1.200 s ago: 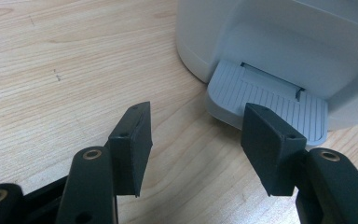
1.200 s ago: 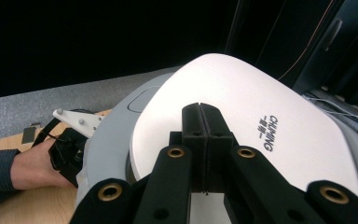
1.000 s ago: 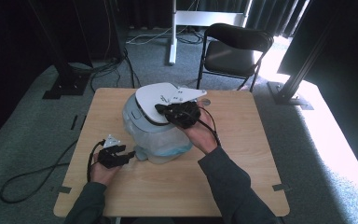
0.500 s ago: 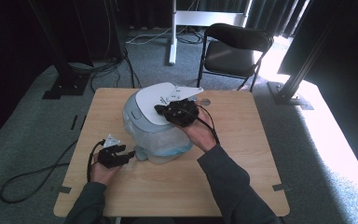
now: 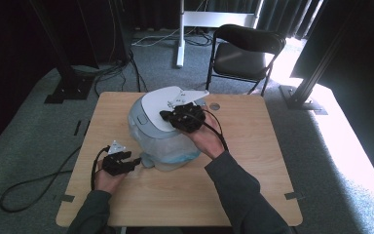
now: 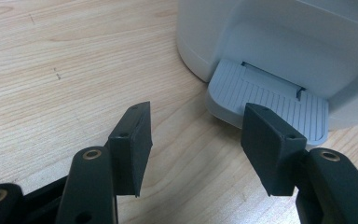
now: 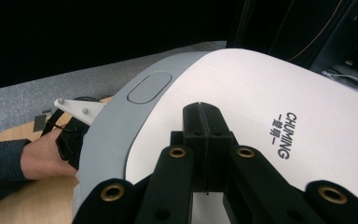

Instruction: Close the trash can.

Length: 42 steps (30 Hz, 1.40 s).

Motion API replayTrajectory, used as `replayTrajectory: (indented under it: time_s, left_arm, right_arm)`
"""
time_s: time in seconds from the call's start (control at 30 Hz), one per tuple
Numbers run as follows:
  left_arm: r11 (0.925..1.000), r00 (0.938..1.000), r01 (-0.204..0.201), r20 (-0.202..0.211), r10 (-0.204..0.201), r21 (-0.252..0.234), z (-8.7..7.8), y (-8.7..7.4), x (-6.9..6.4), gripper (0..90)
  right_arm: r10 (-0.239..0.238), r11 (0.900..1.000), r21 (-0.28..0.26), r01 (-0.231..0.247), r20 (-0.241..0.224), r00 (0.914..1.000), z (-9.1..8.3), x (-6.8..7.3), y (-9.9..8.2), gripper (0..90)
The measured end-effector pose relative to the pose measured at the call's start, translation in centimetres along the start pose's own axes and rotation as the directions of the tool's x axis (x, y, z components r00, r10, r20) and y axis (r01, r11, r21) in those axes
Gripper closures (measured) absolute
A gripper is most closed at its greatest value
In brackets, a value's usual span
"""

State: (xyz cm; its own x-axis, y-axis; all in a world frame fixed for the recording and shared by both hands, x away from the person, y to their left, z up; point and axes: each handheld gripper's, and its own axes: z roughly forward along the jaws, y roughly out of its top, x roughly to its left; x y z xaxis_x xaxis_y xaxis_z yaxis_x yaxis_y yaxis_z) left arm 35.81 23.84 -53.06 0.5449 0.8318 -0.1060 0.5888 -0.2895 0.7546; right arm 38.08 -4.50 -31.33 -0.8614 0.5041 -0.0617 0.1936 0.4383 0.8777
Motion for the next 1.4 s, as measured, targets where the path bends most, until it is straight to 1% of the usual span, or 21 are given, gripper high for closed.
replayTrajectory:
  time_s: [0.07,0.1,0.2,0.23,0.33,0.37,0.5,0.67,0.8,0.9,1.07,1.2,1.4]
  left_arm:
    - [1.0000,1.0000,0.001,-0.001,-0.001,-0.001,0.0,0.0,0.0,43.4]
    - [1.0000,1.0000,0.001,0.000,-0.001,-0.001,0.0,0.0,0.0,43.4]
    - [1.0000,1.0000,0.001,0.001,-0.001,0.000,0.0,0.0,0.0,43.4]
    - [1.0000,1.0000,0.000,0.000,0.000,-0.002,0.0,0.0,0.0,43.4]
    - [1.0000,1.0000,0.000,0.001,0.000,-0.001,0.0,0.0,0.0,43.3]
    - [1.0000,1.0000,0.001,0.001,-0.001,0.000,0.0,0.0,0.0,43.3]
    - [1.0000,1.0000,0.002,0.005,-0.002,-0.003,0.0,0.0,0.0,43.1]
    - [1.0000,1.0000,0.001,0.003,-0.001,-0.001,0.0,-0.1,0.0,43.1]
    - [1.0000,1.0000,-0.001,0.001,0.001,0.004,0.0,-0.2,-0.1,43.1]
    - [1.0000,1.0000,-0.002,0.000,0.002,0.005,0.0,-0.1,-0.1,43.1]
    - [1.0000,1.0000,-0.002,-0.003,0.002,0.001,0.0,-0.1,-0.1,43.1]
    - [1.0000,1.0000,-0.003,-0.004,0.003,0.000,0.0,-0.1,-0.1,43.0]
    - [1.0000,0.9999,-0.007,-0.011,0.007,-0.003,0.0,-0.1,-0.1,43.0]
  right_arm:
    - [0.004,1.0000,0.009,-0.004,0.000,1.0000,0.0,0.0,0.1,90.0]
    - [-0.009,0.9999,0.013,0.009,0.008,0.9999,0.0,0.1,0.1,90.0]
    - [-0.012,0.9997,0.021,0.012,0.019,0.9997,0.1,0.3,0.2,90.0]
    - [-0.020,0.9992,0.034,0.019,0.020,0.9996,0.2,0.3,0.2,90.0]
    - [-0.015,0.9995,0.027,0.015,0.030,0.9994,0.4,0.5,0.3,90.0]
    - [-0.022,0.9994,0.026,0.021,0.035,0.9991,0.5,0.6,0.3,90.0]
    - [-0.029,0.9993,0.026,0.028,0.031,0.9991,0.6,0.4,0.4,90.0]
    - [-0.026,0.9997,0.005,0.026,0.027,0.9993,0.5,0.4,0.2,90.0]
    - [-0.018,0.9989,-0.043,0.019,0.035,0.9992,-0.2,0.5,0.0,90.0]
    - [-0.013,0.9976,-0.067,0.017,0.054,0.9985,-1.0,0.3,0.2,90.0]
    - [-0.009,0.9972,-0.073,0.014,0.072,0.9974,-1.8,-0.2,0.0,90.0]
    - [0.007,0.9966,-0.082,0.000,0.088,0.9961,-2.7,-0.8,-0.5,90.0]
    - [0.026,0.9965,-0.082,-0.017,0.101,0.9945,-3.2,-1.4,-1.2,90.0]
